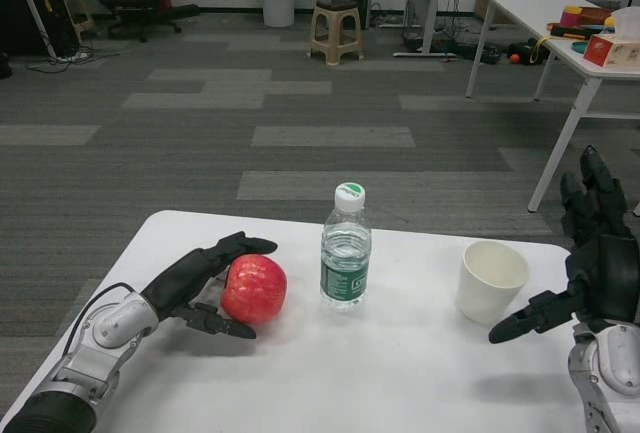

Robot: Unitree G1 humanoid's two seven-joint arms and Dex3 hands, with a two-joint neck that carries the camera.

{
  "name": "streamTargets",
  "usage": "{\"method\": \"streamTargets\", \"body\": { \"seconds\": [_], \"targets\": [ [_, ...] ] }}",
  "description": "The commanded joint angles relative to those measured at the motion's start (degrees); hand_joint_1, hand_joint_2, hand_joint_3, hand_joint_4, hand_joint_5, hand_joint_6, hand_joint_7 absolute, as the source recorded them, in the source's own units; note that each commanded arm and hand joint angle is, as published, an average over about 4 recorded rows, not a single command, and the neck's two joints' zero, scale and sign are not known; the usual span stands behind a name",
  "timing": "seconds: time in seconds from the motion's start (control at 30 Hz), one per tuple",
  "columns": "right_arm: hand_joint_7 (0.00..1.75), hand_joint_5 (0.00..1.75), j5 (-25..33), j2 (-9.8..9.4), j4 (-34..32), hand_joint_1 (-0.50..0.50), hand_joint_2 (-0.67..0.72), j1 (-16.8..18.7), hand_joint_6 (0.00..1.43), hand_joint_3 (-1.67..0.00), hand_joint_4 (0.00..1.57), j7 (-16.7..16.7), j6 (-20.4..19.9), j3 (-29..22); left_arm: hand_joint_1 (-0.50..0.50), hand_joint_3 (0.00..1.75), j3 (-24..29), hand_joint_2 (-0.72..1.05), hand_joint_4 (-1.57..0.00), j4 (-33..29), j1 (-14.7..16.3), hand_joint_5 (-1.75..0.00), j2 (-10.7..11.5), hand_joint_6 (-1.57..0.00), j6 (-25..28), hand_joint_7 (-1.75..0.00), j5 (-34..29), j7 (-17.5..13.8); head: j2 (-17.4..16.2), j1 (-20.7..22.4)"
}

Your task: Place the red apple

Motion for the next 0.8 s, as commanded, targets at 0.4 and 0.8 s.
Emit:
{"method": "streamTargets", "body": {
  "seconds": [0.4,0.8],
  "targets": [
    [0.05,0.0,0.1,-0.47,-0.6,-0.42,0.72,0.1,0.0,0.0,0.0,-0.2,-0.1,0.2,-0.5,0.0,2.2,-0.02,0.0,-1.3,0.0,-0.56,0.9,-0.23,-0.1,-0.49,-1.7,1.2,0.0,0.0],
    [0.02,0.0,0.1,-0.47,-0.6,-0.42,0.72,0.1,0.0,0.0,0.0,-0.2,-0.1,0.2,-0.5,0.0,2.9,-0.02,0.0,-2.9,-0.6,-0.62,1.0,-0.16,0.9,-0.49,-5.5,2.1,-0.2,0.2]
  ]
}}
